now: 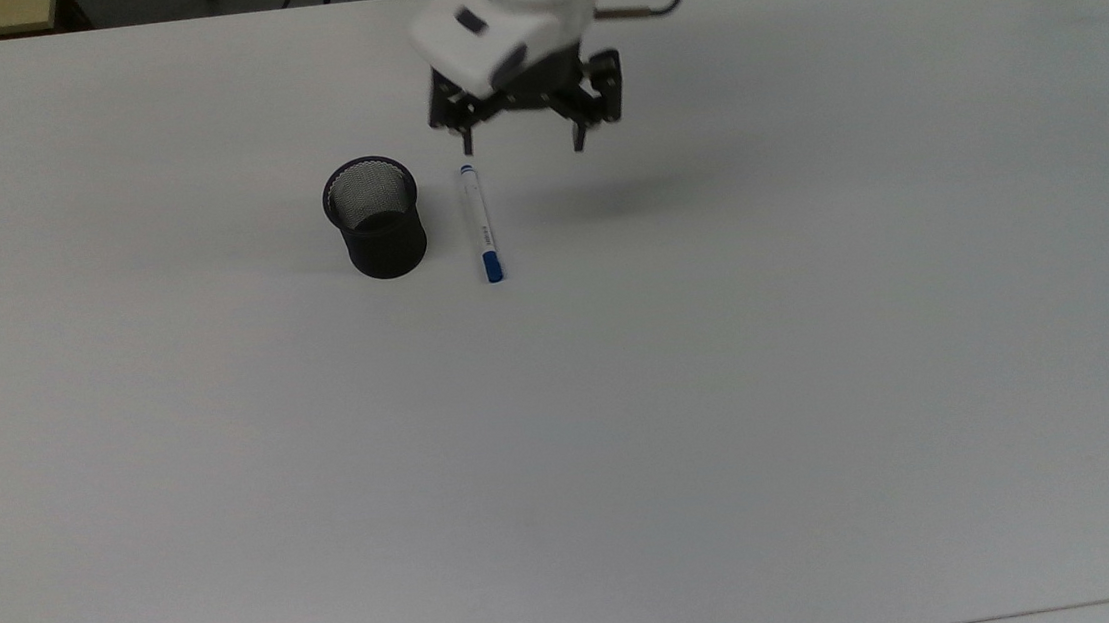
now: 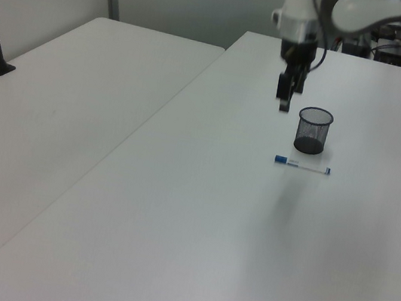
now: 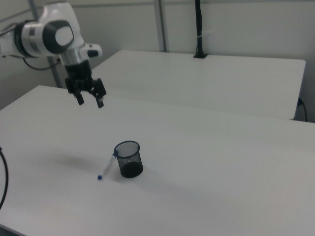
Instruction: Remove the marker
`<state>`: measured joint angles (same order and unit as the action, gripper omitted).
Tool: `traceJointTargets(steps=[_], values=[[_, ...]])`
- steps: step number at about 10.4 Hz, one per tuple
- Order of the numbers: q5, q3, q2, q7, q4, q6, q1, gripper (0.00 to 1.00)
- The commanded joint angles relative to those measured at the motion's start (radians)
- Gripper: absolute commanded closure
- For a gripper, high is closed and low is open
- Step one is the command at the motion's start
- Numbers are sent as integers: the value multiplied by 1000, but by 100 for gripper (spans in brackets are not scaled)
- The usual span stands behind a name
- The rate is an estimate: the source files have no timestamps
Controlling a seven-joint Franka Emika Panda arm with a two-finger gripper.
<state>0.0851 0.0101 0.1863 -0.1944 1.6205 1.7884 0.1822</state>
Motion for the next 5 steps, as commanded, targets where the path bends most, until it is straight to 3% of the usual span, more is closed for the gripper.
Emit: traceJointTargets(steps=[1, 5], values=[[-5, -4, -160, 0, 32, -90, -65, 0], [-11, -15, -185, 76, 24, -152, -78, 0]])
